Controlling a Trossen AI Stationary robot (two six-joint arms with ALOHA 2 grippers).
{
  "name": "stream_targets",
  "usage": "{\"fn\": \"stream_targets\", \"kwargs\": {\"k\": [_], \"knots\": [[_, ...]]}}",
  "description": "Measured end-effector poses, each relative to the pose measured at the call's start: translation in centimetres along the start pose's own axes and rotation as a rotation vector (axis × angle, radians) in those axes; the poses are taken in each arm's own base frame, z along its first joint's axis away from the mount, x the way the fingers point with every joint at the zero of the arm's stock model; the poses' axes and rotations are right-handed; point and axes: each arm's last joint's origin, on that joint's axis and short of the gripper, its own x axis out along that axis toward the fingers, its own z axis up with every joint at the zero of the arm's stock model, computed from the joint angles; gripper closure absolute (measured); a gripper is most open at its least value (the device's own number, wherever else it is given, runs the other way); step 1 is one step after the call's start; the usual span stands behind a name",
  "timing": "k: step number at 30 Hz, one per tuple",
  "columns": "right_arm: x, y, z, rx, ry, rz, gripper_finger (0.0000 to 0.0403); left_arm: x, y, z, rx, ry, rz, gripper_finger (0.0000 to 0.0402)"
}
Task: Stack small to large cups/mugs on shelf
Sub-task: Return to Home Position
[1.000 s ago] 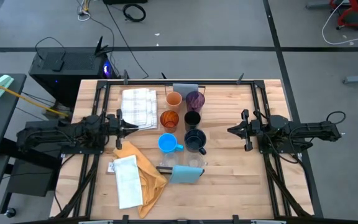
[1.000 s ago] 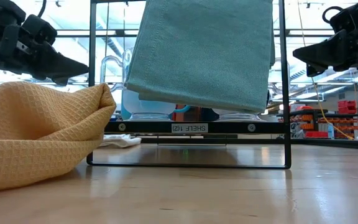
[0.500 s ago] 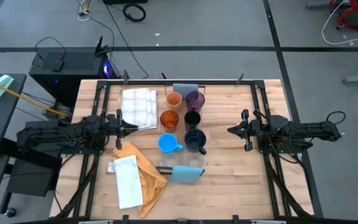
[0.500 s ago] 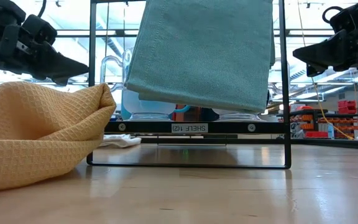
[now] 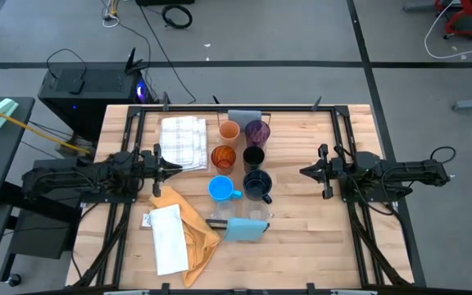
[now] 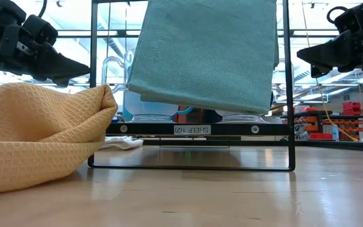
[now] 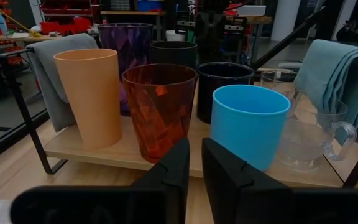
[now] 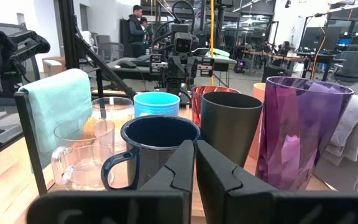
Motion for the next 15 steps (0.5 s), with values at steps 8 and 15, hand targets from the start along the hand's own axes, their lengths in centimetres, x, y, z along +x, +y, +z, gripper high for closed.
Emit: {"fn": "stream_targets", "kwargs": {"k": [8, 15], "knots": [[0.0, 0.0, 0.0, 0.0, 0.001, -0.001, 0.038, 0.0, 0.0, 0.0, 0.0, 0.0, 0.0, 0.0346], [0.0, 0.0, 0.0, 0.0, 0.001, 0.0, 0.038, 0.0, 0.0, 0.0, 0.0, 0.0, 0.0, 0.0343]]}}
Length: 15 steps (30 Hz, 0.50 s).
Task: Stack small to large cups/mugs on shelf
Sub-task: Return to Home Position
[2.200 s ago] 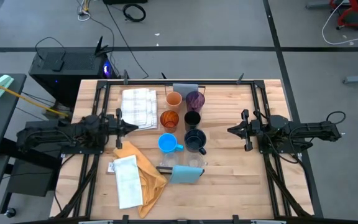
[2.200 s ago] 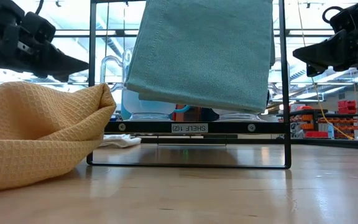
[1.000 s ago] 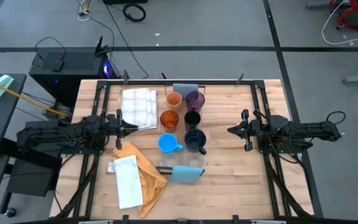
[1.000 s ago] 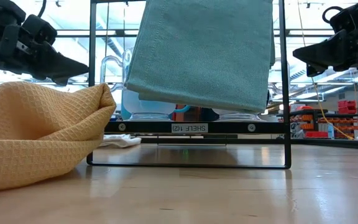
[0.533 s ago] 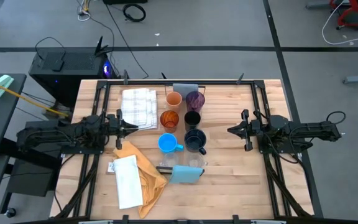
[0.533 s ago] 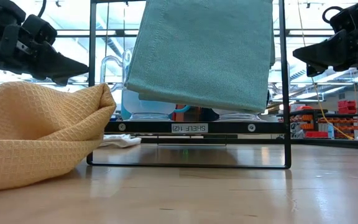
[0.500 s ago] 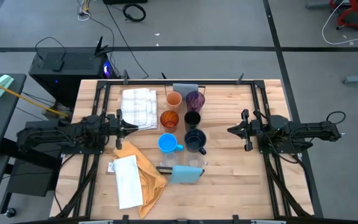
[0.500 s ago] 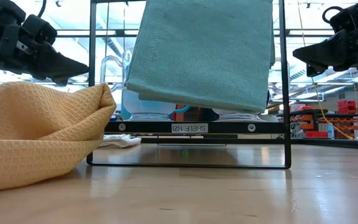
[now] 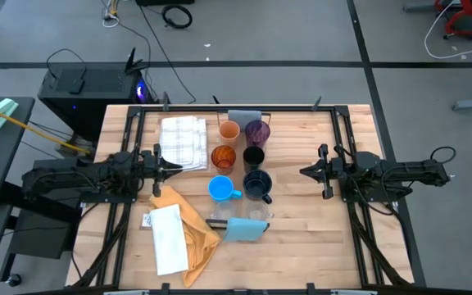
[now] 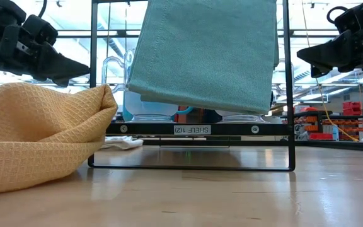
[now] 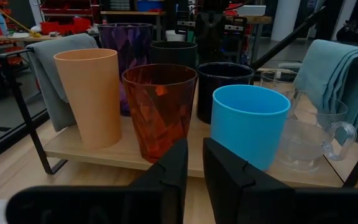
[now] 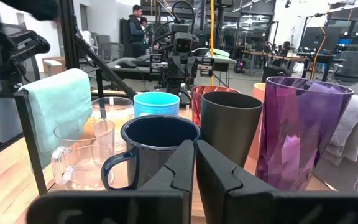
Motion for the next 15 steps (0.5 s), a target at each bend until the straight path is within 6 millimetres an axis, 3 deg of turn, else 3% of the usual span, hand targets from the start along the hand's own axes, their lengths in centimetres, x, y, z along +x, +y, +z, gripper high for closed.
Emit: {"fn": "stream_targets", "kwargs": {"k": [15], "knots": [[0.0, 0.0, 0.0, 0.0, 0.0, 0.0, 0.038, 0.0, 0.0, 0.0, 0.0, 0.0, 0.0, 0.0345]]}}
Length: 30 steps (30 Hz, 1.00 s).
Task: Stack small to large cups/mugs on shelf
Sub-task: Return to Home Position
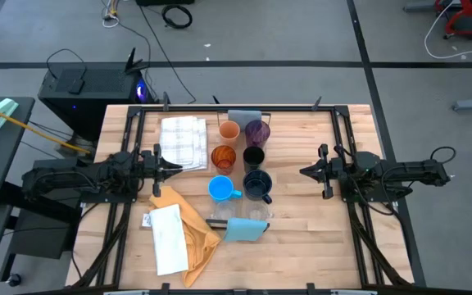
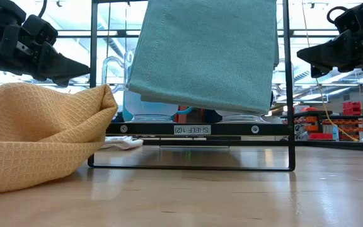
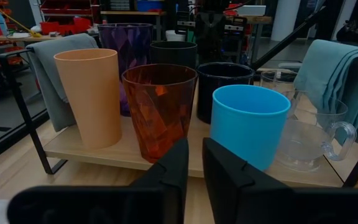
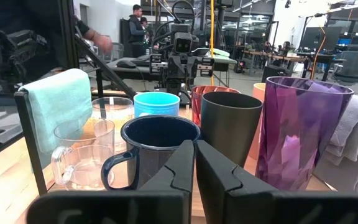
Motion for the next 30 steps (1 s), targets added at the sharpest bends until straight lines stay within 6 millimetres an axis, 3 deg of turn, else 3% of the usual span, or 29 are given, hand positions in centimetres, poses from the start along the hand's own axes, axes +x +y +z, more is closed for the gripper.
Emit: {"fn": "stream_targets", "kwargs": {"k": [30], "knots": [[0.0, 0.0, 0.0, 0.0, 0.0, 0.0, 0.038, 0.0, 0.0, 0.0, 0.0, 0.0, 0.0, 0.0347]]}}
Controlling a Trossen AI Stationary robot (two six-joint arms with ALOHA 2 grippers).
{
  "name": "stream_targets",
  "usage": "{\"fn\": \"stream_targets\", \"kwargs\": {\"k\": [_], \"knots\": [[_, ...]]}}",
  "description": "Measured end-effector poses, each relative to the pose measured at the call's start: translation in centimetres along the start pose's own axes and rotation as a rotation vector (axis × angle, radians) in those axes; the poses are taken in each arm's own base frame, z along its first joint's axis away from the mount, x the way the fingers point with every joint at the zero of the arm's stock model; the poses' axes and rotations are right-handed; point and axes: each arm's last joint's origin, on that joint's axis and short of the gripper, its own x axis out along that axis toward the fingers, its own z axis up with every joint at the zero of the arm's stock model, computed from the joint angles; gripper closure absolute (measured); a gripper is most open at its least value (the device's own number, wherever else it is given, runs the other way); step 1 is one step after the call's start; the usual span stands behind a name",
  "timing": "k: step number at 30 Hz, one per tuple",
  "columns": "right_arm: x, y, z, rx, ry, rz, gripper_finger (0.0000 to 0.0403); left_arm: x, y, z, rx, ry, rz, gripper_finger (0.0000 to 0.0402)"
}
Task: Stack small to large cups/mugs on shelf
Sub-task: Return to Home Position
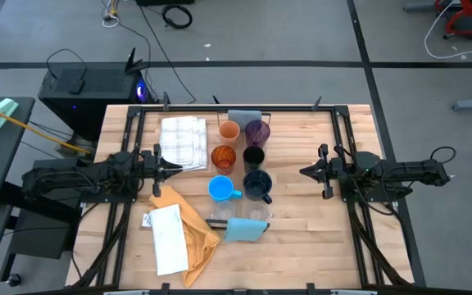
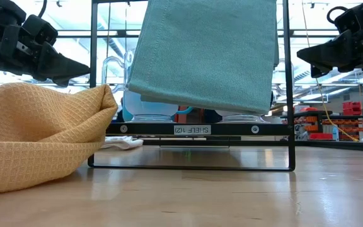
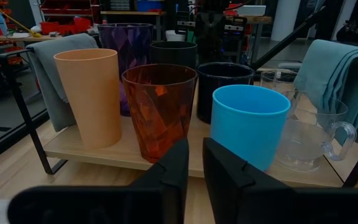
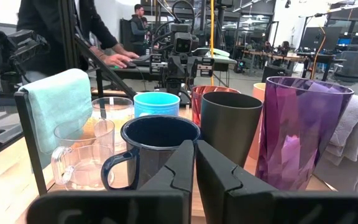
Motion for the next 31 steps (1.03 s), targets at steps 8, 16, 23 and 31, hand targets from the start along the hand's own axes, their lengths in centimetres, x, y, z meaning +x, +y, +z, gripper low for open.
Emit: {"fn": "stream_targets", "kwargs": {"k": [8, 16, 23, 31], "knots": [[0.0, 0.0, 0.0, 0.0, 0.0, 0.0, 0.038, 0.0, 0.0, -0.01, 0.0, 0.0, 0.0, 0.0352], [0.0, 0.0, 0.0, 0.0, 0.0, 0.0, 0.038, 0.0, 0.0, 0.0, 0.0, 0.0, 0.0, 0.0343], [0.0, 0.0, 0.0, 0.0, 0.0, 0.0, 0.038, 0.0, 0.0, -0.01, 0.0, 0.0, 0.0, 0.0348], [0.0, 0.0, 0.0, 0.0, 0.0, 0.0, 0.038, 0.0, 0.0, -0.01, 0.0, 0.0, 0.0, 0.0345]]}}
